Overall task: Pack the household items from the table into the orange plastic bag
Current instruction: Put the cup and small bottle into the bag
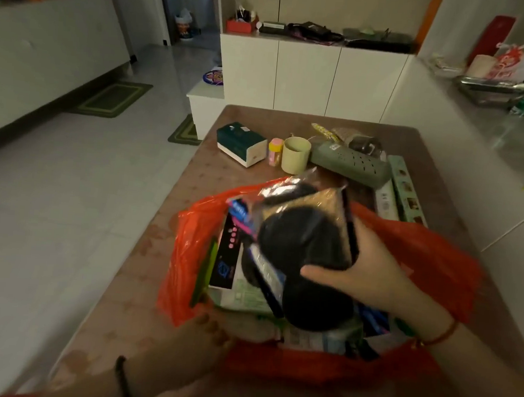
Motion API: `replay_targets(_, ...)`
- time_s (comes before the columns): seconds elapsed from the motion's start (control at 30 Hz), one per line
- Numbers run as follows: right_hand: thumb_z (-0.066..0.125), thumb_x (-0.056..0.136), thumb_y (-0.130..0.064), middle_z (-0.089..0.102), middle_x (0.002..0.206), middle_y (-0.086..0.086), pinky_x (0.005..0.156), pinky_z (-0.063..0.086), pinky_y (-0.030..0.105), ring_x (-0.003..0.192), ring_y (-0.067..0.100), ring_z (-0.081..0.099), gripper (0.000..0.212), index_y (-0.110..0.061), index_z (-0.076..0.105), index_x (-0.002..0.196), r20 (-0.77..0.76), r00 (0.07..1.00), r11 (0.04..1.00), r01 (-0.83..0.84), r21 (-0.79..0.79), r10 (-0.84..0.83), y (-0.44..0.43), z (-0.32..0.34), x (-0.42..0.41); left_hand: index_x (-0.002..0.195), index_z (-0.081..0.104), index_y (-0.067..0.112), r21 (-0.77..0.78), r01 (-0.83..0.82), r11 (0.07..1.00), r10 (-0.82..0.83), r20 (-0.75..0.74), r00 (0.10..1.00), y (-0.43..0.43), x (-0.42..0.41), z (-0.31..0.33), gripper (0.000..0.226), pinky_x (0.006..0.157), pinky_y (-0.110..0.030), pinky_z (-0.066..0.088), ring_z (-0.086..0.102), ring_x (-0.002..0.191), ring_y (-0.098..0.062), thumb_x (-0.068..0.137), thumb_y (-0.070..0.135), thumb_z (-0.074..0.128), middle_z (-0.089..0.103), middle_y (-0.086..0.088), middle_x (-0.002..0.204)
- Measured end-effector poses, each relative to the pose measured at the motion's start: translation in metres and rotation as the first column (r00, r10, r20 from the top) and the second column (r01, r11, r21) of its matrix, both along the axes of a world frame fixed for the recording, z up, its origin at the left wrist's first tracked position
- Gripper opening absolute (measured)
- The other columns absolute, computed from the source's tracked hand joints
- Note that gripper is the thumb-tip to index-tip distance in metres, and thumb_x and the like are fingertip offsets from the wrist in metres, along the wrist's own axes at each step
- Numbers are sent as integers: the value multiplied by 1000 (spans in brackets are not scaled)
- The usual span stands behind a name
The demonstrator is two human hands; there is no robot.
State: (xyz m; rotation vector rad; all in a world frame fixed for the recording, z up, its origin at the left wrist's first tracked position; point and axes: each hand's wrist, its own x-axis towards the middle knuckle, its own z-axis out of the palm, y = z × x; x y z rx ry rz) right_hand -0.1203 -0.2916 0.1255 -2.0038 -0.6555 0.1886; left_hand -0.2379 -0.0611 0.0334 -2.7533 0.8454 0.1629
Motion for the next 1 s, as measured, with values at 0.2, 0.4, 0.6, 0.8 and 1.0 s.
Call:
replay_targets(0.2, 69, 70, -49, 60, 119, -11, 85, 52, 32, 105, 9, 60, 71, -36, 32, 128, 72, 971, 838, -158, -522, 228, 36, -37, -33, 55, 63, 30, -114, 172, 978, -166, 59, 984, 23, -4, 16, 15, 35, -16, 39, 54, 39, 0, 52, 41, 73, 59, 12, 50)
replay_targets(0.4, 65, 79, -33, 50, 127, 10, 84, 44, 39, 112, 29, 52, 71, -20, 25, 136, 138, 908, 595, -139, -791, 396, 80, -73, -55, 85, 70, 34, -279, 256, 926, -258, 29, 966, 30, -7, 39, 18, 42, -15, 46, 59, 50, 1, 70, 29, 62, 66, 15, 61)
replay_targets(0.6, 66, 76, -44, 44, 133, 8, 98, 38, 39, 119, 26, 45, 82, -19, 22, 141, 61, 913, 623, -227, -749, 404, 87, -84, -56, 86, 72, 31, -397, 242, 885, -266, -4, 964, 28, -3, 52, 28, 47, -13, 47, 60, 52, 0, 91, 40, 45, 68, 13, 63)
replay_targets(0.8, 56, 77, -58, 52, 120, -13, 93, 43, 20, 109, 1, 50, 56, -38, 42, 128, -8, 955, 845, -268, -462, 298, 36, -15, -20, 96, 71, 20, -609, 90, 788, -84, 38, 996, 27, 29, 89, 19, 54, -19, 47, 66, 66, -10, 81, 29, 65, 74, 2, 77)
replay_targets(1.0, 62, 81, -29, 64, 90, -23, 69, 48, 9, 87, -5, 62, 22, -46, 56, 93, 129, 992, 954, 48, -294, -10, -9, 51, 54, 99, 66, 21, -629, 24, 777, 16, 58, 998, 29, 94, 113, 49, 59, -25, 54, 66, 69, -8, 92, 52, 28, 72, 6, 84)
